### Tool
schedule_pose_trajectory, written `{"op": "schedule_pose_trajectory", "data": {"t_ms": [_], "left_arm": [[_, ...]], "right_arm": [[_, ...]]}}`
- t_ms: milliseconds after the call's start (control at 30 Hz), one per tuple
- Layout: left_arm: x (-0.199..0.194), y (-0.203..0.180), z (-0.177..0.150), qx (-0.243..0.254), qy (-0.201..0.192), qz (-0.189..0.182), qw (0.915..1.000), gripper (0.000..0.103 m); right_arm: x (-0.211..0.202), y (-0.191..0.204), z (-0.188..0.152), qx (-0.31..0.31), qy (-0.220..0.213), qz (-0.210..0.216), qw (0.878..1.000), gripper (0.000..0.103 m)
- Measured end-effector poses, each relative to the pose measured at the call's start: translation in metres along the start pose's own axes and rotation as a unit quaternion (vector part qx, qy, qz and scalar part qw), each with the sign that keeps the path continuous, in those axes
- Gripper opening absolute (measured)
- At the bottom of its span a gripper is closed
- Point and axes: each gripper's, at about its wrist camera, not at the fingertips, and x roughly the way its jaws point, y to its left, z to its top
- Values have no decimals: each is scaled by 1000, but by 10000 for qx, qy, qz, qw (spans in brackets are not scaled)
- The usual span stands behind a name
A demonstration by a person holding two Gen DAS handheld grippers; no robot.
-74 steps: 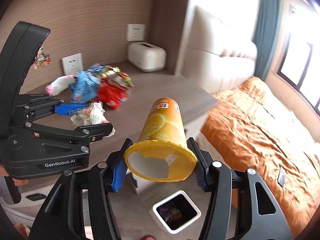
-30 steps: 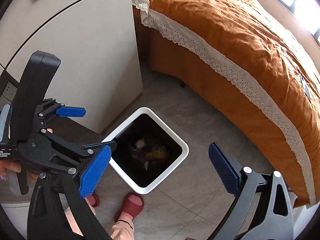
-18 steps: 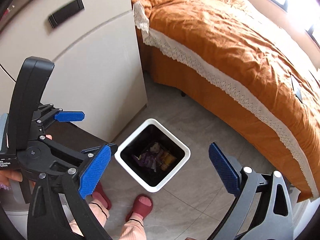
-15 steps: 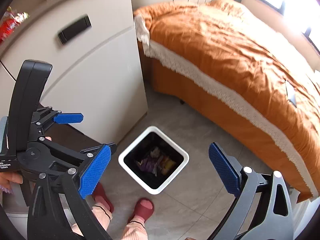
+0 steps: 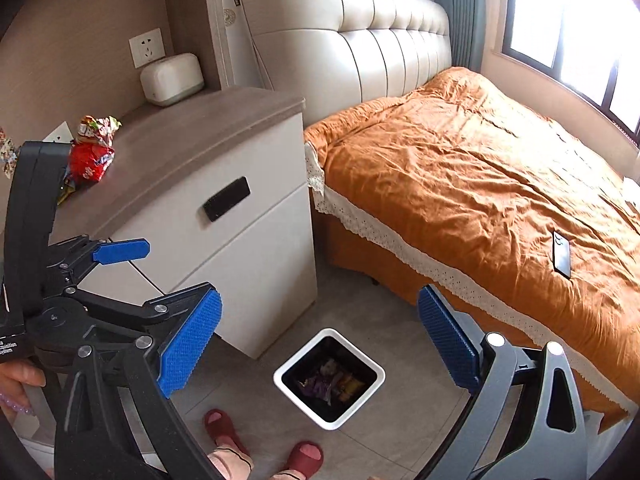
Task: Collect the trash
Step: 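Move both tools back to the desk toward the blue and red chip bags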
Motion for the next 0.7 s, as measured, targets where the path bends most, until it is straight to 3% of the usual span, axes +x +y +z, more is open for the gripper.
{"op": "schedule_pose_trajectory", "data": {"t_ms": [167,333,700], "left_arm": [[-43,40,10,-440,-355,364,9977,98],[-86,101,13,-1008,-716,894,9883,98],[-133,204,10,-1607,-968,1486,9709,98]], "right_arm": [[-9,34,22,-304,-207,273,9990,98],[-13,83,50,-695,-451,630,9946,98],[-1,184,97,-1158,-626,1241,9835,98]]}}
